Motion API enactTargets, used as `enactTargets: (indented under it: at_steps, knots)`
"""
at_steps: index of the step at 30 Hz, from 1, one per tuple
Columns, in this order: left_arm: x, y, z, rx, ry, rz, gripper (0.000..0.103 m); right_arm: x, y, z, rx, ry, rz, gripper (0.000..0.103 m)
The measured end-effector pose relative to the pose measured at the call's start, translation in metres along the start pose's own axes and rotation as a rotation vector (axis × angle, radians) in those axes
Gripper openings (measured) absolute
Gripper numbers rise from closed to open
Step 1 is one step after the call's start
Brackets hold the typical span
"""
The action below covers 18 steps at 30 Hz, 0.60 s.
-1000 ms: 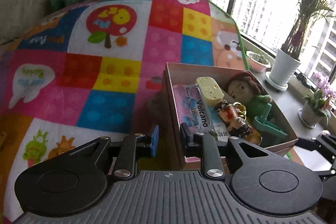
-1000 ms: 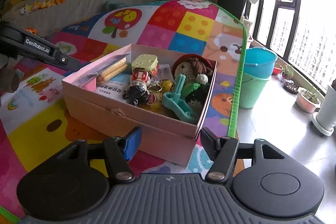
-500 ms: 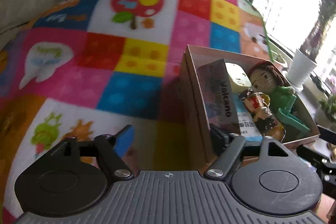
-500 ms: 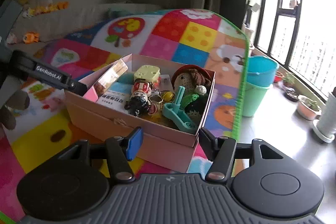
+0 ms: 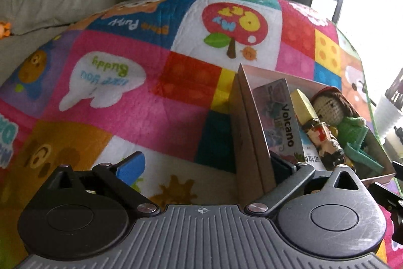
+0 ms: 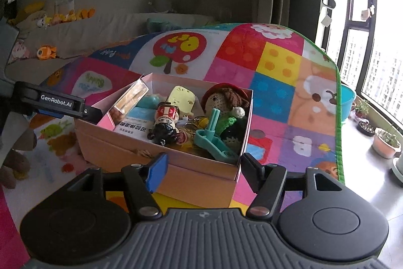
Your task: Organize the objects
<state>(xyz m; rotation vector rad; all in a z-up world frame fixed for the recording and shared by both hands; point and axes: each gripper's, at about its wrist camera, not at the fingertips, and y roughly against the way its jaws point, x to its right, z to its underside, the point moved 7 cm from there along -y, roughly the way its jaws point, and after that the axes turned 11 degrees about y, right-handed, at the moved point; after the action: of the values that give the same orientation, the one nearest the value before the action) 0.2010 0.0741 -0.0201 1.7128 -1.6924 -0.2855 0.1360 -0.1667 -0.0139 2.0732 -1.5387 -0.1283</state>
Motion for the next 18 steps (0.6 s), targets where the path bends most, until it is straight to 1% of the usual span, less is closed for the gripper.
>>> enactTargets:
  at_steps: [4,8,11,12,14,15,16,17,18]
  knots:
    - [-0.002,-0.002,0.002,0.006,0.037,0.022,0.103,0.000,0.000,0.000,0.004,0.011,0.002,0.066]
    - [-0.001,-0.003,0.002,0.008,0.043,0.022,0.103,-0.002,0.000,-0.001,0.011,0.043,0.025,0.067]
    - [-0.001,-0.003,0.002,0.010,0.044,0.017,0.103,-0.003,0.003,0.000,0.011,0.040,0.034,0.067]
    - [-0.001,-0.002,0.003,0.012,0.048,0.014,0.103,-0.003,0.003,0.001,0.007,0.037,0.041,0.069]
    - [0.000,0.006,0.003,0.034,0.070,0.018,0.102,-0.002,0.006,0.005,-0.011,0.024,0.048,0.076]
    - [0.000,0.015,0.004,0.066,0.081,0.022,0.102,-0.001,0.008,0.009,-0.023,0.013,0.055,0.084]
    - [0.002,0.024,0.004,0.086,0.082,0.030,0.102,-0.001,0.012,0.012,-0.031,0.001,0.059,0.090]
    - [0.005,0.034,0.006,0.096,0.077,0.041,0.102,0.000,0.016,0.016,-0.041,-0.014,0.056,0.093]
    - [0.008,0.044,0.011,0.091,0.071,0.049,0.102,0.000,0.021,0.022,-0.058,-0.034,0.043,0.102]
